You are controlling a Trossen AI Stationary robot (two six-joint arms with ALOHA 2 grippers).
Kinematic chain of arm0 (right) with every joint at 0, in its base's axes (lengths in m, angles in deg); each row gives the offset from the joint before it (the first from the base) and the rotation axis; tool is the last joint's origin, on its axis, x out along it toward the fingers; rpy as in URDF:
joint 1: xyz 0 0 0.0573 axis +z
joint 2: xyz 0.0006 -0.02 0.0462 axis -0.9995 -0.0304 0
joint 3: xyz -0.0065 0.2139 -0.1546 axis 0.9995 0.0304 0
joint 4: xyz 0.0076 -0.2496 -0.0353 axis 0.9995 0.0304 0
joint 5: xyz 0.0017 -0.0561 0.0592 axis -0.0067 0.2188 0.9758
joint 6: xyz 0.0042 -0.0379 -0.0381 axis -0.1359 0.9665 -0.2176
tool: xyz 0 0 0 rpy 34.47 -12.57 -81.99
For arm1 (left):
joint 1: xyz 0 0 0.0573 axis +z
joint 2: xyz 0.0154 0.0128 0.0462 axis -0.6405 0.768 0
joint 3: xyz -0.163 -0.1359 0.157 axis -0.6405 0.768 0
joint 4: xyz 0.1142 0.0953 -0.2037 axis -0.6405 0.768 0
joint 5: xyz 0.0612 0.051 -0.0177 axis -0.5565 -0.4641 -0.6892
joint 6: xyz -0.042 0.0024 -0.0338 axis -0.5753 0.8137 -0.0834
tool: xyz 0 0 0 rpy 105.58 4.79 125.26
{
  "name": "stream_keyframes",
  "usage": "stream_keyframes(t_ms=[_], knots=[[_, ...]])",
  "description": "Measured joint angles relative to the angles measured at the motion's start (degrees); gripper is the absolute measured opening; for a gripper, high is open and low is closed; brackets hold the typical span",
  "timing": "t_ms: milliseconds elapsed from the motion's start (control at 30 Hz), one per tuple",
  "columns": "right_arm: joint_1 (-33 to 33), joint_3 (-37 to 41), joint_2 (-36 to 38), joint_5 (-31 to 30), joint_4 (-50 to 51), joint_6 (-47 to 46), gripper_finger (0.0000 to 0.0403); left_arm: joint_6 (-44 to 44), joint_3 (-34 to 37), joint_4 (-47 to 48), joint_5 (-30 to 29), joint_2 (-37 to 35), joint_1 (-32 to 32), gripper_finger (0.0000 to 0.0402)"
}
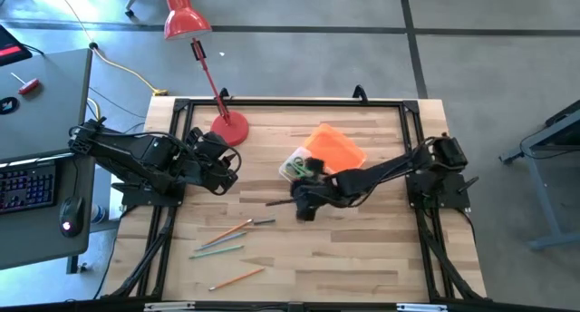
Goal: Pick & place school supplies into a supply box
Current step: Put the green crayon into the supply box
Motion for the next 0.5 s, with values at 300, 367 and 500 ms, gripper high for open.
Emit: stream_keyframes(t_ms=[300,367,500], knots=[[1.7,0.0,-11.9,25.3,-29.1,16.9,0.0037,-0.2,0.0,-0.3,0.3,0.0,0.0,0.0166],[1.9,0.0,-13.9,26.0,-34.4,17.0,0.0050,0.0,0.0,-0.3,0.2,0.0,0.0,0.0166],[1.4,-0.1,-17.1,24.9,-39.5,19.5,0.0076,0.2,0.0,-0.3,0.0,0.0,0.0,0.0166]])
